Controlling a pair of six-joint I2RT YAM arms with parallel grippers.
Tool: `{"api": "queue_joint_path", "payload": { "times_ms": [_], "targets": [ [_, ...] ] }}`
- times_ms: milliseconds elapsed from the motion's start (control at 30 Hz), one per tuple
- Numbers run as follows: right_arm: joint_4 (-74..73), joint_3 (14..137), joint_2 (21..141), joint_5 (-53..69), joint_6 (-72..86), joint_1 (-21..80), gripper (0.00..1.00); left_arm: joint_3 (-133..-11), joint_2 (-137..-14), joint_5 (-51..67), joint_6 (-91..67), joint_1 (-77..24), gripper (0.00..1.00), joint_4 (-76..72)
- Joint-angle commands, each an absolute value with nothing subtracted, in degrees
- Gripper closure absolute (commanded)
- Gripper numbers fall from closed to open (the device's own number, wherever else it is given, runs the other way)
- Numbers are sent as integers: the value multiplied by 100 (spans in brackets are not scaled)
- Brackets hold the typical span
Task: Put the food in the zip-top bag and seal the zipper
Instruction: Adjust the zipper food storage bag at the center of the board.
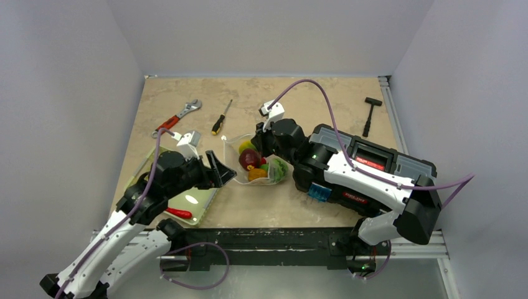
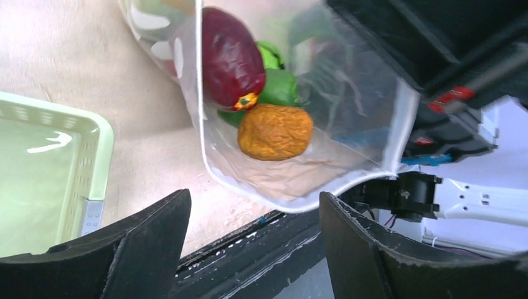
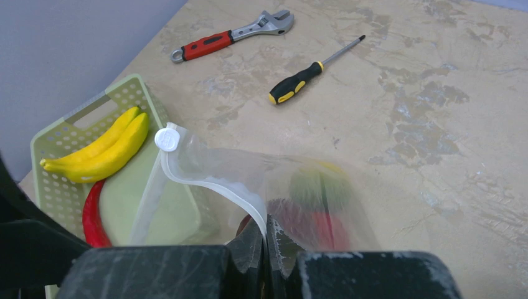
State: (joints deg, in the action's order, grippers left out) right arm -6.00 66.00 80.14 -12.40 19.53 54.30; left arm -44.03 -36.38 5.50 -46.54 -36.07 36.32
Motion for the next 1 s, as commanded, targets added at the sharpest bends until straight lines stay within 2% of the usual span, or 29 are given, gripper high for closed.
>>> {"api": "queue_joint_path", "payload": {
  "times_ms": [0,100,167,267,300,600,833,967],
  "targets": [
    [-462,6667,7730,-1240,2043,5423,100,-4246,-4314,726,-4909,-3621,28,2970],
    [-530,6671,7688,-1281,2056,5424,100,-4392,-4772,989,-4810,-3625,44,2729],
    [-640,6681,7624,-1397,2036,5427,100,-4538,-4866,1201,-4681,-3624,62,2613],
    [-891,6803,7466,-1801,1867,5431,100,-4725,-4699,1361,-4533,-3621,96,2524],
    [-961,6862,7403,-1866,1834,5432,100,-4816,-4618,1426,-4495,-3621,100,2524],
    [-782,6948,7011,-1534,1724,5432,100,-4769,-4155,2048,-5061,-3625,100,2209],
    [-542,6582,7968,-1659,1884,5427,100,-4046,-4390,1203,-5149,-3588,100,2459],
    [-1101,7106,8576,-2270,1596,5431,100,-4355,-4706,1366,-4995,-3485,100,2484]
  ]
}}
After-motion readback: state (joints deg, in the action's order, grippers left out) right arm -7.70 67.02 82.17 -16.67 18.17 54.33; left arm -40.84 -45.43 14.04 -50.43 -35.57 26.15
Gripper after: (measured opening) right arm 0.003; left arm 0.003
